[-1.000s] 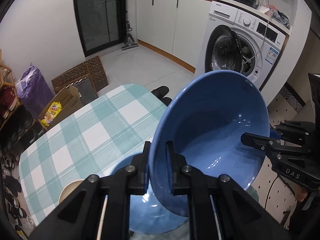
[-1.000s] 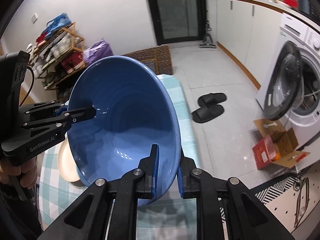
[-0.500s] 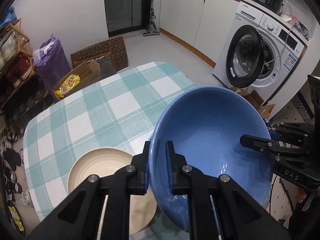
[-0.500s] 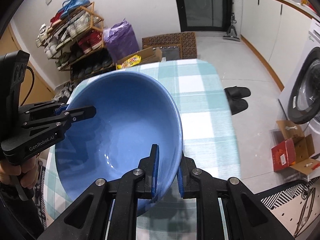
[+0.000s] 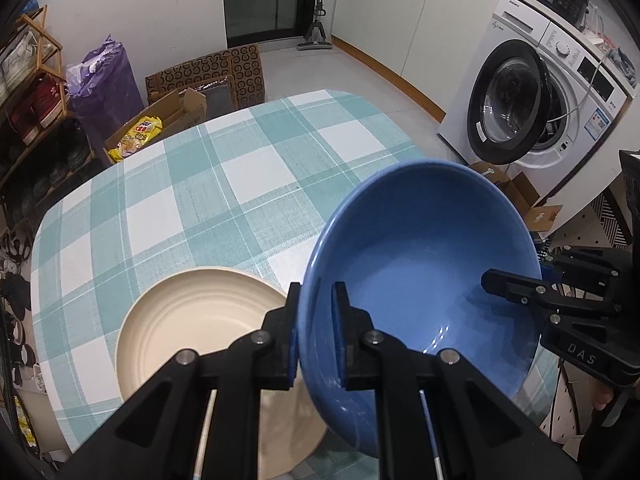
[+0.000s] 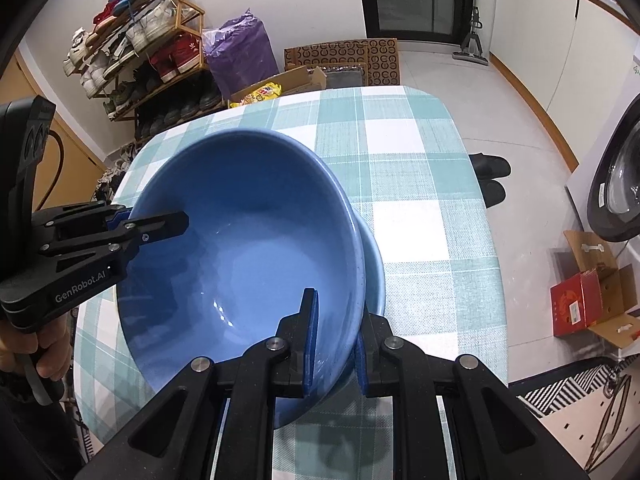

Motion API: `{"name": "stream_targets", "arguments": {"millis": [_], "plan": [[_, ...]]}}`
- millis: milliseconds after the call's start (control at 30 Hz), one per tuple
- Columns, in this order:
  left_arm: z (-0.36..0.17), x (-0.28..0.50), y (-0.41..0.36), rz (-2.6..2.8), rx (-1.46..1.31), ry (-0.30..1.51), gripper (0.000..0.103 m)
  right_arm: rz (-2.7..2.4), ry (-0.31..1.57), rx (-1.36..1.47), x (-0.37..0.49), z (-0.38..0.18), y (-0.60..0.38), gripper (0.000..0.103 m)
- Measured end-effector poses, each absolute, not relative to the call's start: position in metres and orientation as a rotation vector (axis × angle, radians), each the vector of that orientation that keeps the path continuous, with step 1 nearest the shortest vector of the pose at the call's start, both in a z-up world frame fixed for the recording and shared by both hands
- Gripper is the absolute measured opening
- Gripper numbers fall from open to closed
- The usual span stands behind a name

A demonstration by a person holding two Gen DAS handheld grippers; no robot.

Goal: Organize plates and bowls
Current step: 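Carry the held blue bowl over the nested blue bowls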

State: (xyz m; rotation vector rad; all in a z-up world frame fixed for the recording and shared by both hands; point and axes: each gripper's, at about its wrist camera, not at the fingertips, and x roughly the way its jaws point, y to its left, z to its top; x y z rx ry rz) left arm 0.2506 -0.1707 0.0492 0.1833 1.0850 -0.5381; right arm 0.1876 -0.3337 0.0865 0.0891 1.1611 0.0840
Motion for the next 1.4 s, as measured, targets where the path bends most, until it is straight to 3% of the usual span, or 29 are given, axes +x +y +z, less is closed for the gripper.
{"name": "stream_targets", "arguments": {"millis": [767,1400], "plan": [[0.023,0.254,-0.172,-0.531,0.224,1.121,0.013,0.037,1.113,-0.095,0.192,0.079,-0.322,0.022],[0.025,0.247,-0.161,-0.523,0.227,1.115,0.025,0.061,1.069,-0.102,0.186,0.087,-0.319,0.045]]}}
